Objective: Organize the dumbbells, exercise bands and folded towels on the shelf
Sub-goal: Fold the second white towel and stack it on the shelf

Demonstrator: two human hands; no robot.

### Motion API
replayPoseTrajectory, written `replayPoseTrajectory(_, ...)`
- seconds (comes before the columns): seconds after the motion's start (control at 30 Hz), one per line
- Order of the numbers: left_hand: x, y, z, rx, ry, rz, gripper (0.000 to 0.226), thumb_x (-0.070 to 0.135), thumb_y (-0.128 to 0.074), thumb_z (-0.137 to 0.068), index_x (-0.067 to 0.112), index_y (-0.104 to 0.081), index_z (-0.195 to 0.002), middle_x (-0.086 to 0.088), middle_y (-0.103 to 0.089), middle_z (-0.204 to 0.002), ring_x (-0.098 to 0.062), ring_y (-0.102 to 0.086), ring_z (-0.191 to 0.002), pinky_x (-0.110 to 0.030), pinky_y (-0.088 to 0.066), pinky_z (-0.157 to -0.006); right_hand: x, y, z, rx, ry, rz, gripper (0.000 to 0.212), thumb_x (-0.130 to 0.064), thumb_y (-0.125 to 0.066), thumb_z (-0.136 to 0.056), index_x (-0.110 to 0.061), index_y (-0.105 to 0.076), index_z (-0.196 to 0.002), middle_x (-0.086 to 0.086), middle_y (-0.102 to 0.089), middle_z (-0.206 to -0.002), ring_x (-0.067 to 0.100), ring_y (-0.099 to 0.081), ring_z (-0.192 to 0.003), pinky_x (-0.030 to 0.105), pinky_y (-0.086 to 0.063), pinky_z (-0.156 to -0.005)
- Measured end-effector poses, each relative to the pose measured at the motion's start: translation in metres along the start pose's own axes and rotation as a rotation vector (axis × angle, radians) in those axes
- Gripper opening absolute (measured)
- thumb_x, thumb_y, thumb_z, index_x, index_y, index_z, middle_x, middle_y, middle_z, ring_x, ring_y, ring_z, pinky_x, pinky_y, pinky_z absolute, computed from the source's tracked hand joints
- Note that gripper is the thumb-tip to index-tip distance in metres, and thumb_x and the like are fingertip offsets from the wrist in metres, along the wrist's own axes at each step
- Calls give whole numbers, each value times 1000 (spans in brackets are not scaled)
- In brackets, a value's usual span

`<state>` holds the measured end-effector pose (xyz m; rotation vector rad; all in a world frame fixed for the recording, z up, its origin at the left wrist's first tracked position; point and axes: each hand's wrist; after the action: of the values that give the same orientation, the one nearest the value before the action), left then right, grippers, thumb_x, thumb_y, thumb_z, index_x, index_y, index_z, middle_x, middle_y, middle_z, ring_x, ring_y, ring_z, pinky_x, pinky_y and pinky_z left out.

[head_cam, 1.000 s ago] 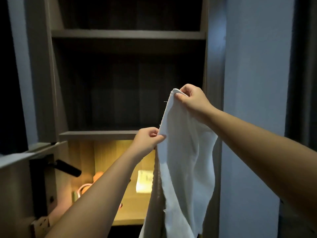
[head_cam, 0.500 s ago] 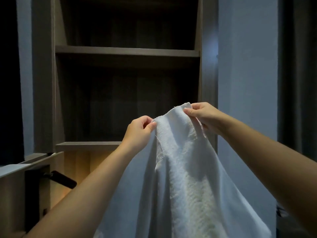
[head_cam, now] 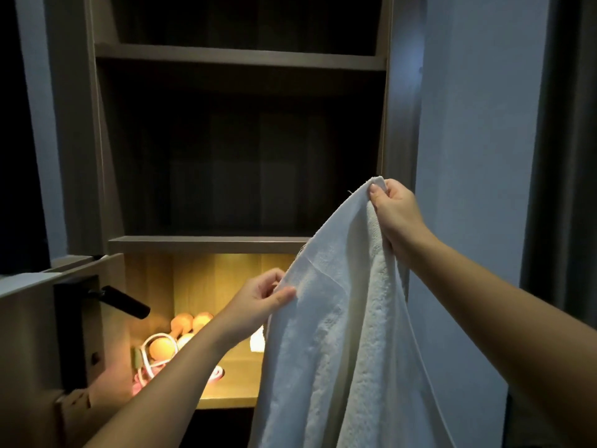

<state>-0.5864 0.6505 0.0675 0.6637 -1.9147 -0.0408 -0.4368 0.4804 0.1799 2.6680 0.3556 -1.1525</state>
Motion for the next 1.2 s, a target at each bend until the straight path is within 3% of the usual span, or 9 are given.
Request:
replayPoseTrajectory(0.1, -18, -5, 14, 63, 30, 13, 34, 42, -62, -85, 12, -61, -98, 3, -68, -90, -20, -70, -89, -28, -58, -71, 10, 6, 4, -75, -40, 97, 25, -32, -42, -102, -17, -57, -89, 7, -61, -91, 21, -59, -84, 39, -51, -76)
replayPoseTrajectory(0.2, -27, 0, 18, 185, -11, -80, 24, 36, -63, -91, 11, -62, -90, 1, -67, -84, -22, -68, -82, -38, -58, -69, 27, 17, 11, -135, 4, 489, 29, -33, -47, -97, -11, -52, -77, 3, -55, -76, 20, -51, -72, 32, -38, -62)
replayPoseTrajectory(0.3, -27, 2, 21, 219, -24, -221, 14, 30, -62, -94, 18, -63, -87, 4, -66, -82, -18, -66, -81, -38, -57, -69, 37, 24, 31, -150, 24, 732, 25, -39, -53, -94, -14, -57, -92, 2, -60, -87, 18, -54, -77, 30, -38, -60)
replayPoseTrajectory(0.47, -28, -9, 26, 164, 9, -382, 18, 26, -69, -89, 20, -61, -74, 3, -62, -74, -13, -57, -72, -28, -43, -64, 33, 28, 78, -484, -40, 536, 48, -67, -61, -73, -24, -61, -96, -8, -62, -90, 9, -60, -84, 23, -49, -67)
replayPoseTrajectory(0.6, -28, -34, 35, 55, 16, -468, 17, 25, -73, -83, 16, -63, -71, 6, -62, -71, -4, -52, -68, -25, -40, -63, 58, 17, 120, -851, -123, 610, 45, -59, -68, -78, -32, -62, -113, -19, -59, -106, 4, -58, -96, 16, -48, -77)
replayPoseTrajectory(0.7, -31, -51, 45, -18, 22, -478, 16, 20, -74, -81, 19, -63, -69, 11, -62, -68, 5, -52, -67, -12, -37, -59, 89, 6, 149, -966, -206, 461, 38, -56, -68, -81, -30, -68, -108, -14, -66, -95, 7, -63, -86, 23, -52, -73)
replayPoseTrajectory(0.93, -67, -71, 69, -144, 90, -319, 10, 19, -71, -79, 25, -64, -75, 8, -66, -77, -14, -61, -78, -42, -52, -78, 135, -7, 212, -820, -362, 37, 17, -38, -69, -85, -22, -70, -86, 3, -62, -77, 20, -54, -70, 34, -40, -67)
replayPoseTrajectory(1.07, -98, -68, 86, -282, 226, -93, 31, 39, -70, -76, 23, -58, -99, -3, -68, -91, -17, -64, -82, -32, -49, -75, 148, -8, 235, -705, -415, -22, 24, -21, -70, -87, -31, -65, -65, -12, -56, -64, 5, -51, -63, 20, -38, -60)
replayPoseTrajectory(1.2, -133, -62, 107, -431, 315, -242, 55, 63, -59, -72, 15, -65, -98, 1, -67, -87, -8, -62, -79, -28, -49, -72, 158, -6, 244, -660, -425, -32, 23, -16, -69, -88, -26, -65, -68, -10, -62, -67, 4, -57, -66, 15, -42, -59)
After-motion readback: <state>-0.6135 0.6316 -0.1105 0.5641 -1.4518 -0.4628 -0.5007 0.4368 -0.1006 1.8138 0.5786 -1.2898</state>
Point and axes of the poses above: each hand's wrist, its own z-axis away from the middle knuckle, its own y-axis out of the back of the hand, x = y × z
